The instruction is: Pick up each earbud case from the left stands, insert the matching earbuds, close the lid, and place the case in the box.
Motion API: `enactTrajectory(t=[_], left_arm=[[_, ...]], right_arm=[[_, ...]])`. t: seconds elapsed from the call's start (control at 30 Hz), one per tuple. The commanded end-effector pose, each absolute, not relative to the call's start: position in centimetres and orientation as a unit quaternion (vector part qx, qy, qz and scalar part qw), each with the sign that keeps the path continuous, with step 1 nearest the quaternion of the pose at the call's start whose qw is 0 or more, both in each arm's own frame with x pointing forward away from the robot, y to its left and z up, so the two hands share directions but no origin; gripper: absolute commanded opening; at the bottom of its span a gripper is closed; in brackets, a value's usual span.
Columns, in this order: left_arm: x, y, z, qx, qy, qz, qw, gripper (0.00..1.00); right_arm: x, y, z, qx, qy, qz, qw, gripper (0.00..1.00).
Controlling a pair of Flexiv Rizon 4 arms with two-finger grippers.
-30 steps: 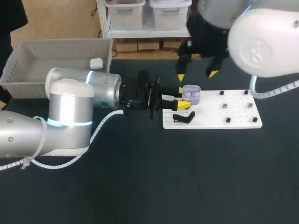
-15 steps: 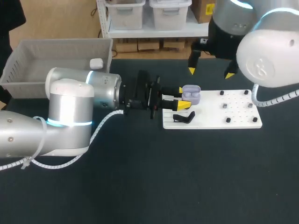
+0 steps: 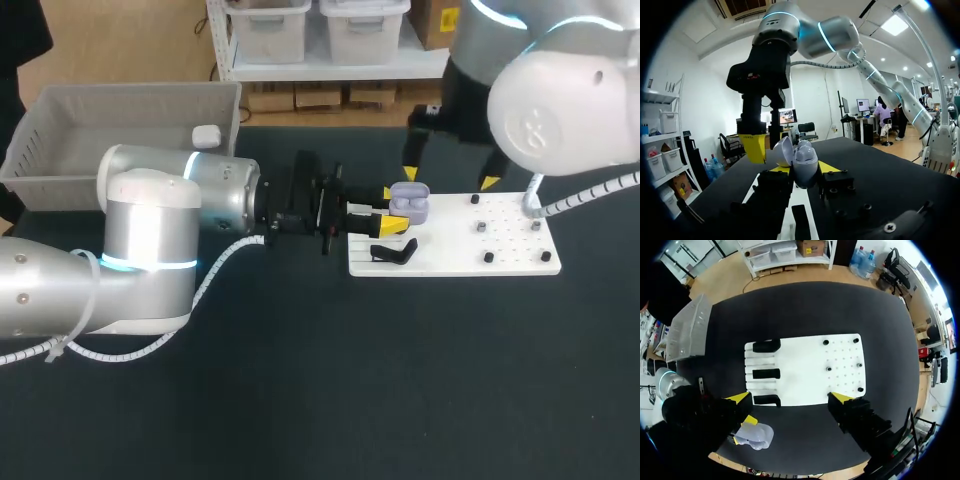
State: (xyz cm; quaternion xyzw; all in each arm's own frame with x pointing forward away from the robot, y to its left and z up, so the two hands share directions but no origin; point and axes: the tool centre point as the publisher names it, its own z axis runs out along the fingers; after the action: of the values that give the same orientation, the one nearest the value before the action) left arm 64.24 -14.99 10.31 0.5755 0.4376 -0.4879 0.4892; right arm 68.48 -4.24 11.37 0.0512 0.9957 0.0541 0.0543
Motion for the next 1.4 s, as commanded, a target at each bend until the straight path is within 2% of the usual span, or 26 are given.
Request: enactTrajectory(t=[0.03,0.43,0.67,0.8,0.93,1.13,1.4], left_arm=[[64.1,-15.0,10.3,0.574,0.439,-0.486,0.492,0.0],[64.1,-15.0,10.3,0.574,0.439,-0.486,0.492,0.0],[64.1,-15.0,10.3,0.574,0.439,-0.486,0.492,0.0],[64.0,-14.6,10.6,0.571,0.446,-0.484,0.49,0.0],[63.5,-11.7,12.6,0.551,0.485,-0.464,0.495,0.0],[62.4,-6.1,16.7,0.531,0.518,-0.418,0.524,0.0],[67.7,3.2,18.2,0.507,0.591,-0.285,0.559,0.0]], right_arm=[[67.1,-4.1,11.7,0.048,0.996,0.055,0.054,1.0],[64.5,-3.9,12.1,0.042,0.997,0.031,0.051,1.0],[63.7,-5.6,16.3,0.074,0.976,0.029,0.205,1.0],[62.1,-6.2,19.1,0.051,0.965,0.047,0.251,1.0],[59.5,-6.9,21.1,0.021,0.958,0.078,0.275,1.0],[59.5,-6.9,21.1,0.021,0.958,0.078,0.275,1.0],[59.5,-6.9,21.1,0.021,0.958,0.078,0.275,1.0]])
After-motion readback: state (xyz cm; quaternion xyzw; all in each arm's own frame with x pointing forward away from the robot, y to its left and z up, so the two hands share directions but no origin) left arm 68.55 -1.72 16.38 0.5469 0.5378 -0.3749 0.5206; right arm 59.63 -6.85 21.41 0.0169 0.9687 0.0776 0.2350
